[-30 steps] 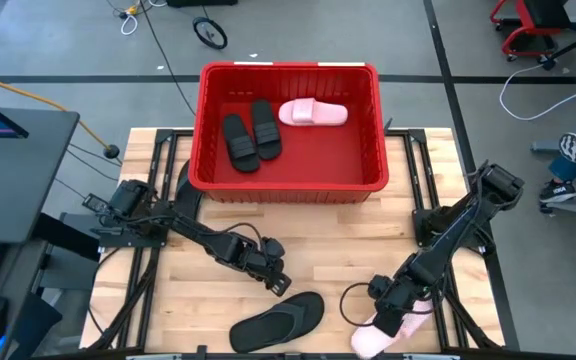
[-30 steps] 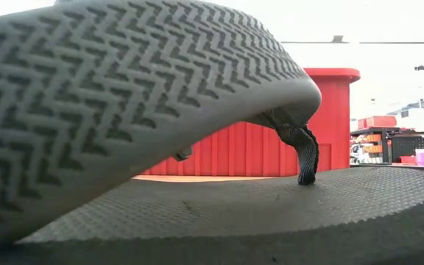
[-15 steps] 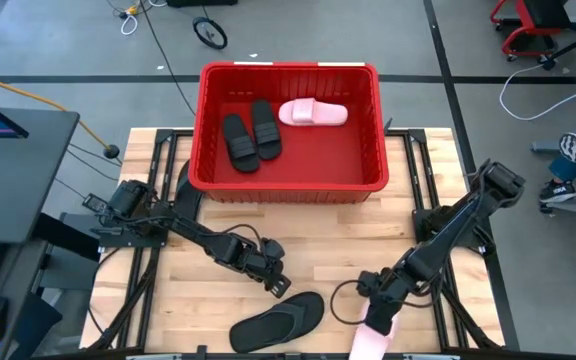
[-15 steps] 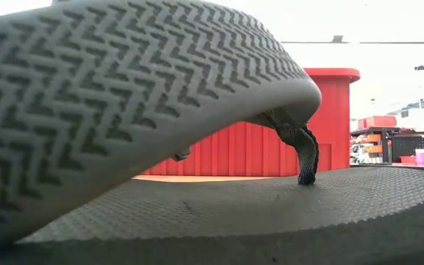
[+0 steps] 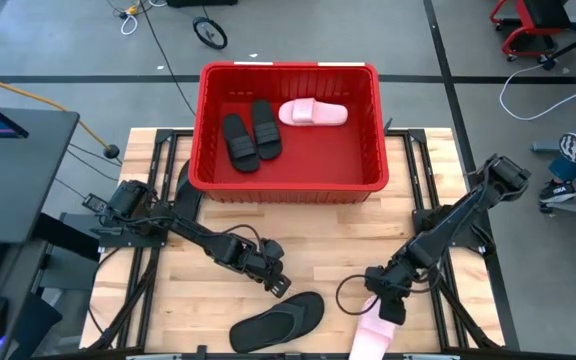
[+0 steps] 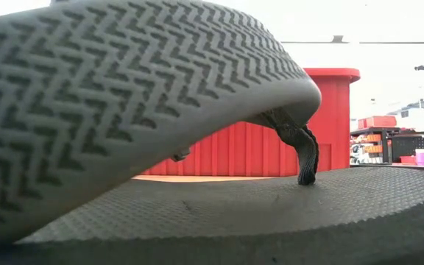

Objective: Pick and place slides into bin
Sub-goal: Put the pink slide into the red bin

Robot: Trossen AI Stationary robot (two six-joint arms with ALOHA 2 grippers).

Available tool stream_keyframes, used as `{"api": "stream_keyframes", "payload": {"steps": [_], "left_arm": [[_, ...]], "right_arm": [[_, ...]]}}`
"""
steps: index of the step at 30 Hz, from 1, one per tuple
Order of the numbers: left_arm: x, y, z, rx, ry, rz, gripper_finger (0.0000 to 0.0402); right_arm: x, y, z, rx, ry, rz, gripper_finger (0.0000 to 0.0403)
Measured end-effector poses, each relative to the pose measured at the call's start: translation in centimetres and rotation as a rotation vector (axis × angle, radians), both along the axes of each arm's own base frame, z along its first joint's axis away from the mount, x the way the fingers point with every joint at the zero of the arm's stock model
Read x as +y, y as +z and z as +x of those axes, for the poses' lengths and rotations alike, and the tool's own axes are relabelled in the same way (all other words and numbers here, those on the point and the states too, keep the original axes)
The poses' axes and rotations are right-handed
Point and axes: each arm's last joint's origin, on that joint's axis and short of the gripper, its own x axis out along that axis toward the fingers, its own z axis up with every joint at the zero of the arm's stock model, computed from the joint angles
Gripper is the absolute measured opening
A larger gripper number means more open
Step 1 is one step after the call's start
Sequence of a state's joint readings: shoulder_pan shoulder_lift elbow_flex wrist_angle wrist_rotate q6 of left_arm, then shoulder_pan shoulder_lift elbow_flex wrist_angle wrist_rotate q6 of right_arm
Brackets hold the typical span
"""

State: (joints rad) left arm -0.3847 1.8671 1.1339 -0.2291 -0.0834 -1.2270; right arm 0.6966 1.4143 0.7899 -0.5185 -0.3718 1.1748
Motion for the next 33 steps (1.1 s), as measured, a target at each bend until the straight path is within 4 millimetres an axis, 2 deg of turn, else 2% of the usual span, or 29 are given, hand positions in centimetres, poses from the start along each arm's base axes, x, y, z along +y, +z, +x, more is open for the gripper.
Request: {"api": "stream_keyframes", "payload": {"steps": [6, 11, 16, 28, 33], "left_arm": [[0.0, 0.0, 0.0, 0.0, 0.0, 0.0, 0.0021], [0.0, 0.0, 0.0, 0.0, 0.0, 0.0, 0.0018], [0.0, 0.0, 0.0, 0.0, 0.0, 0.0, 0.0025], [0.0, 0.0, 0.0, -0.001, -0.006, 0.005, 0.002], [0.0, 0.0, 0.0, -0.001, -0.007, 0.005, 0.0021]], "right_arm": [[-1.5, -1.9, 0.2, 0.028, -0.017, 0.072, 0.0199], [-2.4, -2.1, 0.7, 0.029, 0.036, 0.154, 0.0199], [-2.5, -1.7, 1.5, -0.049, 0.095, 0.242, 0.0199], [-2.4, -3.1, 1.9, -0.005, 0.077, 0.198, 0.0199], [-2.3, -3.1, 2.1, -0.023, 0.077, 0.211, 0.0199]]}}
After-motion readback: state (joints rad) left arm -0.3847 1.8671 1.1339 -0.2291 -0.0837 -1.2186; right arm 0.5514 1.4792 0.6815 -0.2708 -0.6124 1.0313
